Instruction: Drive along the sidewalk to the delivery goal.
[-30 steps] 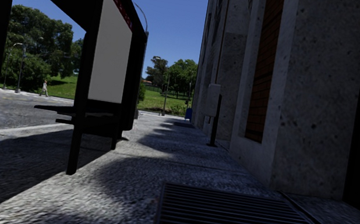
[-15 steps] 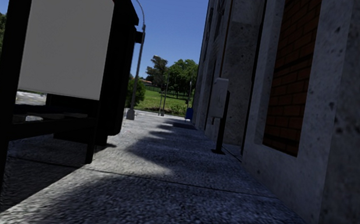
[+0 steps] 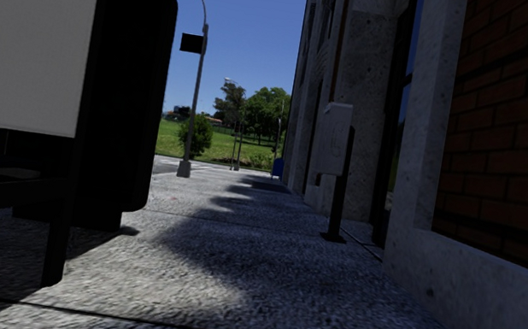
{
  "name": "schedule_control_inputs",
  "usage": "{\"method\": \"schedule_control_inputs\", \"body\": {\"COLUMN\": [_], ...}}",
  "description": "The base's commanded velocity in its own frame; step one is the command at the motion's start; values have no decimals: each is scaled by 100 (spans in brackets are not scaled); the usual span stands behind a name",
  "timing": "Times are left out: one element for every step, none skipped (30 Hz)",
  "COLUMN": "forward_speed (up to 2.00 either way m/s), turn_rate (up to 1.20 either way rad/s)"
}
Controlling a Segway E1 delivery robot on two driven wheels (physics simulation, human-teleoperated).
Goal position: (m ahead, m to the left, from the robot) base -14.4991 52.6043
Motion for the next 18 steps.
{"method": "schedule_control_inputs", "body": {"forward_speed": [200, 200, 200, 200, 200, 200, 200, 200, 200, 200, 200, 200, 200, 200, 200, 200, 200, 200], "turn_rate": [0, 0, 0, 0, 0, 0, 0, 0, 0, 0, 0, 0, 0, 0, 0, 0, 0, 0]}}
